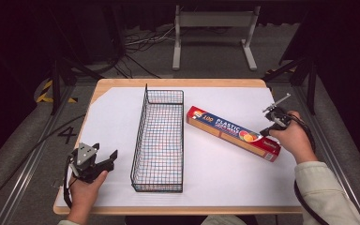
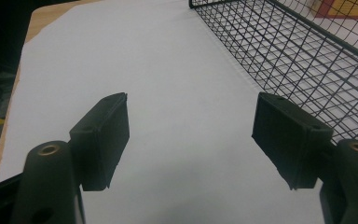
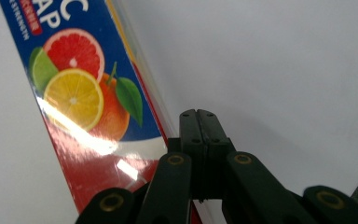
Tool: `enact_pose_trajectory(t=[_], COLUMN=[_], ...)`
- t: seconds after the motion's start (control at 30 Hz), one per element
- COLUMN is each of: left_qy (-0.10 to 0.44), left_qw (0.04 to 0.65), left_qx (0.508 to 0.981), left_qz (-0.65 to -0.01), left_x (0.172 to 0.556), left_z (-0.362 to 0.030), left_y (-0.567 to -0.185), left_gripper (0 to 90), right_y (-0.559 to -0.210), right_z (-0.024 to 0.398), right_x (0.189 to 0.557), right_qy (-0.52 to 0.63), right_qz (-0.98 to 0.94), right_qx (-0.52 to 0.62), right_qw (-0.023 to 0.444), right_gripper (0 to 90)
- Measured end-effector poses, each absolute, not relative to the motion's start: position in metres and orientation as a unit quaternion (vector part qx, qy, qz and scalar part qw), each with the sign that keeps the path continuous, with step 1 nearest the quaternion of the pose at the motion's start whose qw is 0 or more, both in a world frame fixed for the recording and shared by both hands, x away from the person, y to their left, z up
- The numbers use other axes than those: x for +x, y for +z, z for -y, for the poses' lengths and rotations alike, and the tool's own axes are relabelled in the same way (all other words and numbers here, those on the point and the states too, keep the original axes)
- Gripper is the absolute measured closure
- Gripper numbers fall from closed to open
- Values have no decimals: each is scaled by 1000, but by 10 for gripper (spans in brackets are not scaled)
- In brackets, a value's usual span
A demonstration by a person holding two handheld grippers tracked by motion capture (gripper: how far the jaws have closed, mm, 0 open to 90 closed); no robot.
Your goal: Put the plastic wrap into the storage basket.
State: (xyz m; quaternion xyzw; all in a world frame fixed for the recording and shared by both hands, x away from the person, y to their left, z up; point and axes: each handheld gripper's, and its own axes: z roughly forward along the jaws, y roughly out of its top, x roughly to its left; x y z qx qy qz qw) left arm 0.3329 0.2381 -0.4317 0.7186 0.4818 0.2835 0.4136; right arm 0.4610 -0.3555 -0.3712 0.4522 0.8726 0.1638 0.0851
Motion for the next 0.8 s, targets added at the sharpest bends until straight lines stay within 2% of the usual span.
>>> enact_pose_trajectory(t=[0.13,0.33,0.5,0.8], left_qy=[281,277,278,276], left_qw=[415,422,424,425], left_qx=[719,716,716,715], left_qz=[-481,-482,-480,-482], left_x=[335,337,339,339], left_z=[-236,-236,-235,-234], left_y=[-431,-431,-431,-431], left_gripper=[275,274,274,274], right_y=[-371,-373,-373,-374], right_z=[353,340,327,309], right_x=[446,421,408,393], right_qy=[160,164,154,163], right_qz=[-879,-883,-894,-903], right_qx=[443,437,420,398], right_qw=[76,38,27,-21], right_gripper=[900,900,900,900])
